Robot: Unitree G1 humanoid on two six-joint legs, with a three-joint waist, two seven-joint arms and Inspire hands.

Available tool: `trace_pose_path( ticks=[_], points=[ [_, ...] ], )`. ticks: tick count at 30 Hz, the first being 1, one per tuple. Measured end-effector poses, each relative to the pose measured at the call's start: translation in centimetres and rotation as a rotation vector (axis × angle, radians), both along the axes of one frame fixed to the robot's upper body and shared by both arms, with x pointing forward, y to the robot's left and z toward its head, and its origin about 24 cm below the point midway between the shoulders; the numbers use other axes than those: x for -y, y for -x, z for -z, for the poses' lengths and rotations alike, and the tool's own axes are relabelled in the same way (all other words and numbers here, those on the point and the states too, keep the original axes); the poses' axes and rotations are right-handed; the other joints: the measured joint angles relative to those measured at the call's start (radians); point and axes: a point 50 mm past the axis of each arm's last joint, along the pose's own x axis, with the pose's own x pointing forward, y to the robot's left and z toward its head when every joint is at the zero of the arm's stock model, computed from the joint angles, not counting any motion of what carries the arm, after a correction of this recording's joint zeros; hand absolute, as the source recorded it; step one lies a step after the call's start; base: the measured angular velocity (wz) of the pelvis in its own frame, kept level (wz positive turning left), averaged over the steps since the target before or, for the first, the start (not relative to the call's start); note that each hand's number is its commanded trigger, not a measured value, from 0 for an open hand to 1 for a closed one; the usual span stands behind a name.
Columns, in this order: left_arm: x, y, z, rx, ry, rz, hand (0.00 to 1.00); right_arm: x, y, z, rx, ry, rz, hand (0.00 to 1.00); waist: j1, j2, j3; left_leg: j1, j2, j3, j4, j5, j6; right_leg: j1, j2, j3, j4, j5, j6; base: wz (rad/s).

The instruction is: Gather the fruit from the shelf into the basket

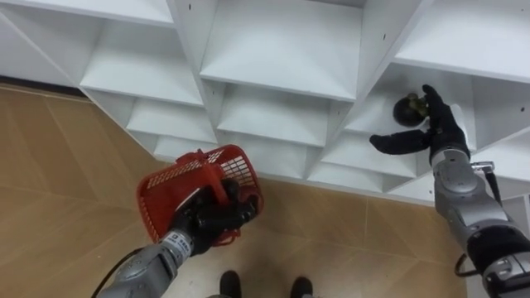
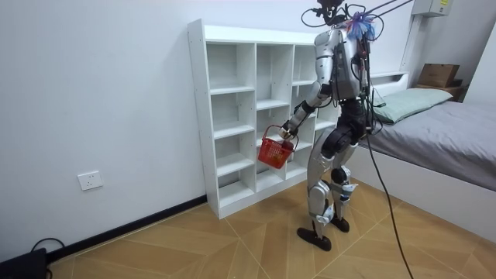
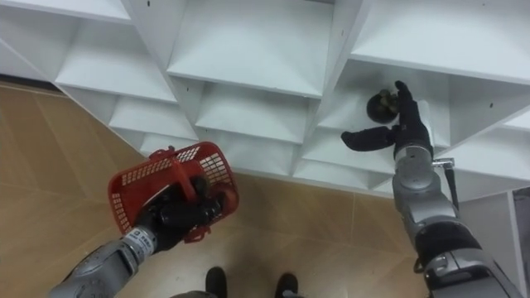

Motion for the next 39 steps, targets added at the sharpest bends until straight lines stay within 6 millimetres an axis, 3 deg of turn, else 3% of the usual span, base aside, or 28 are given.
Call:
trace_pose_path(
  ticks=[2, 5, 34, 35, 38, 39],
  points=[
    [0.3, -0.5, -0.3, 0.009, 0.006, 0.007, 1.00, 0.1, -0.2, -0.3, 0.013, -0.016, 0.008, 0.00, -0.001, 0.014, -0.0013, 0.001, 0.000, 0.000, 0.000, 0.000, 0.000, -0.002, -0.001, 0.001, 0.006, 0.000, 0.000, 0.00],
    [0.4, -1.1, -0.8, 0.030, 0.007, 0.010, 1.00, 0.1, -0.3, -0.5, 0.018, -0.034, 0.006, 0.00, -0.001, 0.018, -0.0012, 0.004, 0.000, 0.001, 0.000, 0.002, -0.002, -0.004, -0.002, 0.001, 0.015, -0.002, -0.003, 0.00],
    [0.2, -0.8, 0.1, -0.022, -0.013, -0.012, 1.00, 0.2, -0.2, -0.2, -0.003, -0.032, -0.004, 0.01, 0.003, 0.017, -0.0006, 0.003, 0.001, 0.001, 0.014, 0.002, -0.003, -0.002, -0.003, 0.000, 0.019, -0.003, -0.004, 0.00],
    [0.2, -0.7, 0.2, -0.029, -0.016, -0.017, 1.00, 0.3, -0.2, -0.1, -0.006, -0.030, -0.002, 0.09, 0.005, 0.017, -0.0003, 0.003, 0.001, 0.000, 0.014, 0.002, -0.003, -0.001, -0.003, 0.000, 0.016, -0.003, -0.004, 0.00],
    [0.5, -0.7, 0.3, -0.031, -0.009, -0.017, 1.00, 0.4, -0.1, 0.0, -0.010, -0.020, 0.010, 0.90, 0.012, 0.015, 0.0003, 0.003, 0.001, 0.000, 0.015, 0.002, -0.003, 0.000, -0.003, 0.000, 0.015, -0.003, -0.004, 0.00],
    [0.6, -0.7, 0.3, -0.031, -0.005, -0.016, 1.00, 0.4, 0.0, 0.0, -0.010, -0.010, 0.019, 1.00, 0.015, 0.015, 0.0005, 0.003, 0.001, 0.000, 0.015, 0.002, -0.003, 0.000, -0.003, 0.000, 0.015, -0.003, -0.004, 0.00]
  ],
)
